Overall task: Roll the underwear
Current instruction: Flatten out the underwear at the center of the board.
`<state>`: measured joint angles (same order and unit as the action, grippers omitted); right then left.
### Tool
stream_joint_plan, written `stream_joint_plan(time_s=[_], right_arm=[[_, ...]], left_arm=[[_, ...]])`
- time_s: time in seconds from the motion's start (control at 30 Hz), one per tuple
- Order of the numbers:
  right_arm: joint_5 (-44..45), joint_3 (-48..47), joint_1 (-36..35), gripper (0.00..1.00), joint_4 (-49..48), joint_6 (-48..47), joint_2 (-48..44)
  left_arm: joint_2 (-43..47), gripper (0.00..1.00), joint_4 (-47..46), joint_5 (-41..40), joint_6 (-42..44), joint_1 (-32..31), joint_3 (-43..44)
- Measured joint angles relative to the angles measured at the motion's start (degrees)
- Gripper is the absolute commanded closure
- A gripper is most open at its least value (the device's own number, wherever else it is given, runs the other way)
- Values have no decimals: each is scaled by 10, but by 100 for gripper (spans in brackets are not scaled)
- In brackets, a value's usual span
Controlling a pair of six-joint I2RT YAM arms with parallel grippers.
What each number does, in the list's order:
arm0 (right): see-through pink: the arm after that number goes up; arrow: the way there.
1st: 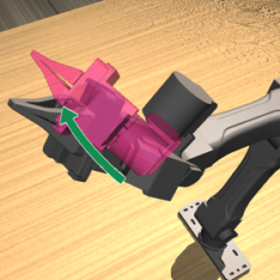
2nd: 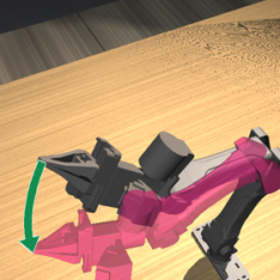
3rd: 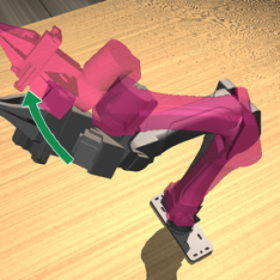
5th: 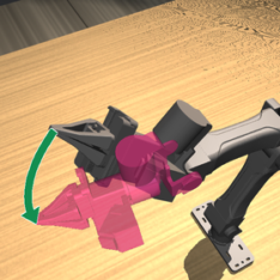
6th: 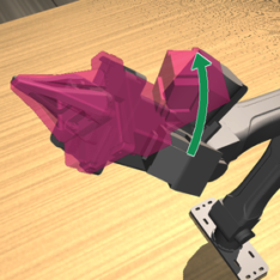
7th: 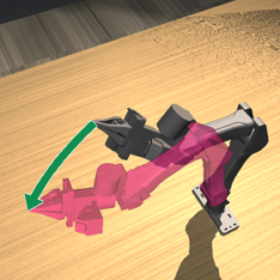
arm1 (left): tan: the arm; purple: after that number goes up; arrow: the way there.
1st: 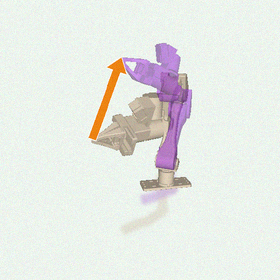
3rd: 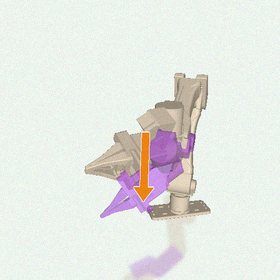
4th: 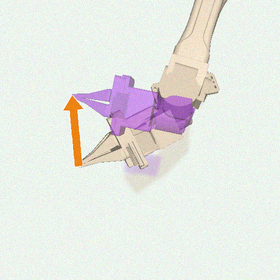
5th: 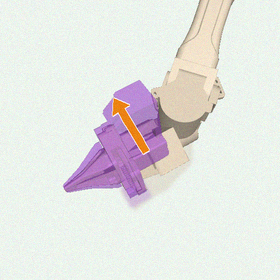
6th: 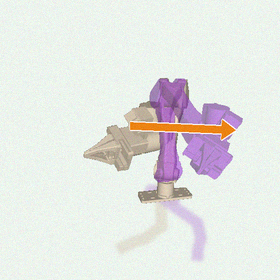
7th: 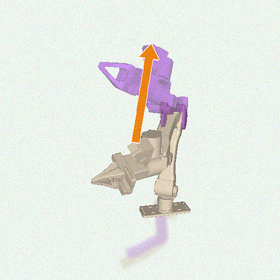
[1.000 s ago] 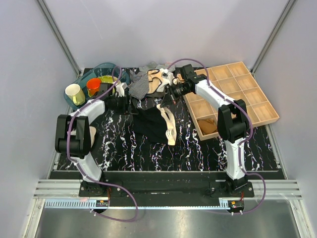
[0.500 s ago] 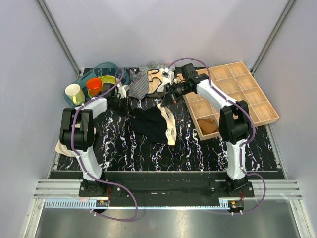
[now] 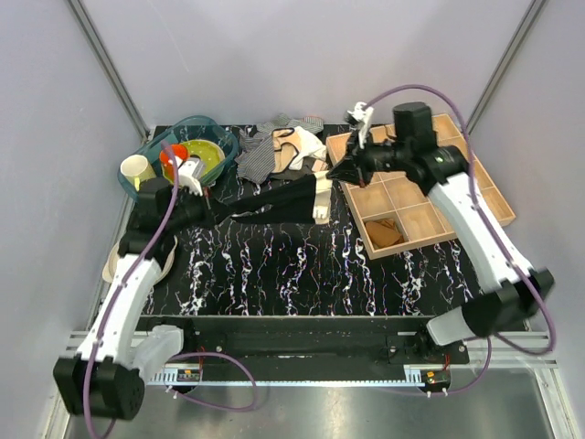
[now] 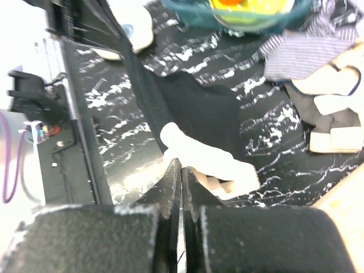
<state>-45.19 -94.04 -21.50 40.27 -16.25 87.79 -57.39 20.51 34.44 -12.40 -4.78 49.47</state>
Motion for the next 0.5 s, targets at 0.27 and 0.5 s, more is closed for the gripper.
stream_joint_plan(time_s=[0.27, 0.5], right_arm=[[-117, 58, 2, 100, -23, 50, -185], [-150, 112, 3, 100, -45, 98, -257]], left_arm=[[170, 100, 9, 45, -10, -2, -34], [298, 94, 4, 110, -64, -2, -55]])
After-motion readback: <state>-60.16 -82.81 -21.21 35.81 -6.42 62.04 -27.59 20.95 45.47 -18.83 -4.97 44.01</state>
